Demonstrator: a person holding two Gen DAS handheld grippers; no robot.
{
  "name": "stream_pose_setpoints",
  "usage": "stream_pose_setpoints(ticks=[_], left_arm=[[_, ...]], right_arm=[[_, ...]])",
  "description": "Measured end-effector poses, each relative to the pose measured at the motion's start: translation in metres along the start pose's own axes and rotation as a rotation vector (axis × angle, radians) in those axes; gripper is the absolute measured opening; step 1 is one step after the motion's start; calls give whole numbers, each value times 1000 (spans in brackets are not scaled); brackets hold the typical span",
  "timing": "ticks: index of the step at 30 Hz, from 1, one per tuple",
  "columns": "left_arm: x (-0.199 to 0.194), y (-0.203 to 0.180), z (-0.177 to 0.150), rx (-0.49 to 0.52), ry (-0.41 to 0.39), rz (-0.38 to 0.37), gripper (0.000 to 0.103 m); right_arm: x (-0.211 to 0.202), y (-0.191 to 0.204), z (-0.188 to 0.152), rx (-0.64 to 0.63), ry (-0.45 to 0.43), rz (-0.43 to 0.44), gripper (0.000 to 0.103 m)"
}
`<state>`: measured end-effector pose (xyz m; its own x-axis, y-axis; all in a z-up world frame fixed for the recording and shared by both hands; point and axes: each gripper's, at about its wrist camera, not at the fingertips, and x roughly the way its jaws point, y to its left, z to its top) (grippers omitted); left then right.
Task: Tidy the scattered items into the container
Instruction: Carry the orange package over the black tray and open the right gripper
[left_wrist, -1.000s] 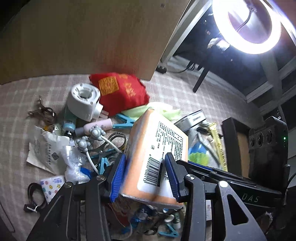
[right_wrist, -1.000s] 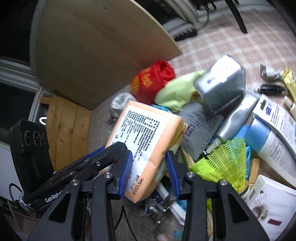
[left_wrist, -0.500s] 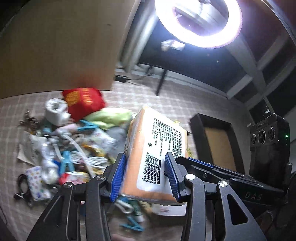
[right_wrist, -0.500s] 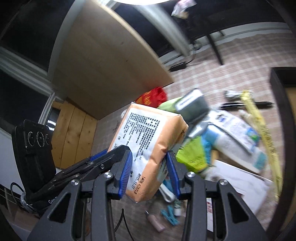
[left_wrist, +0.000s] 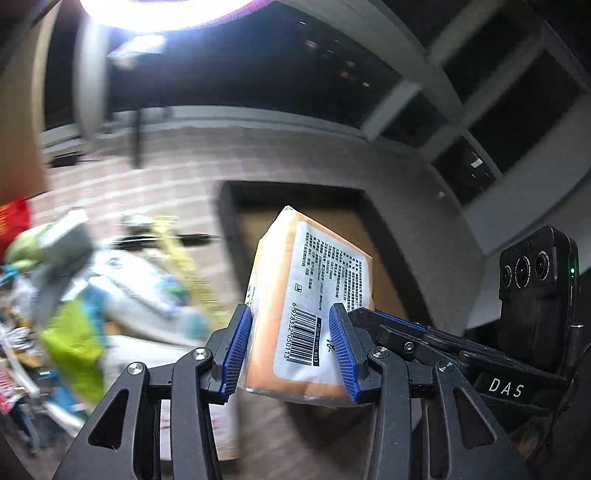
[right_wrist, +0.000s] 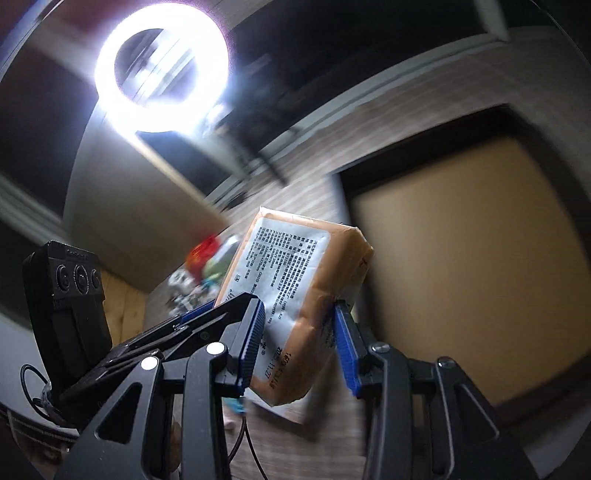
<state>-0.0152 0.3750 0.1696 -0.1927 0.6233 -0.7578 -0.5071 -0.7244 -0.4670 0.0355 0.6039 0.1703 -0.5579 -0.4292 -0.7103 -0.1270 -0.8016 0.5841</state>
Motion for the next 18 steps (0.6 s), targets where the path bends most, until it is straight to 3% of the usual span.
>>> stream_pose_setpoints(ticks=[6, 10, 12, 14, 18], left_arm=[[46, -73, 1, 70, 61, -73, 41], [60, -108, 0, 106, 86, -92, 42], [63, -118, 0, 117, 84, -80, 44], [61, -123, -2, 133, 73, -63, 44], [52, -118, -8, 147, 64, -26, 44]], right_arm=[[-60, -54, -15, 89, -75, -89, 38], [-96, -69, -19, 94, -125, -153, 39], [-108, -76, -17, 92, -167, -217, 48], [-115, -80, -14, 75, -195, -257, 49], [-112, -78, -10, 49, -187, -251, 49]])
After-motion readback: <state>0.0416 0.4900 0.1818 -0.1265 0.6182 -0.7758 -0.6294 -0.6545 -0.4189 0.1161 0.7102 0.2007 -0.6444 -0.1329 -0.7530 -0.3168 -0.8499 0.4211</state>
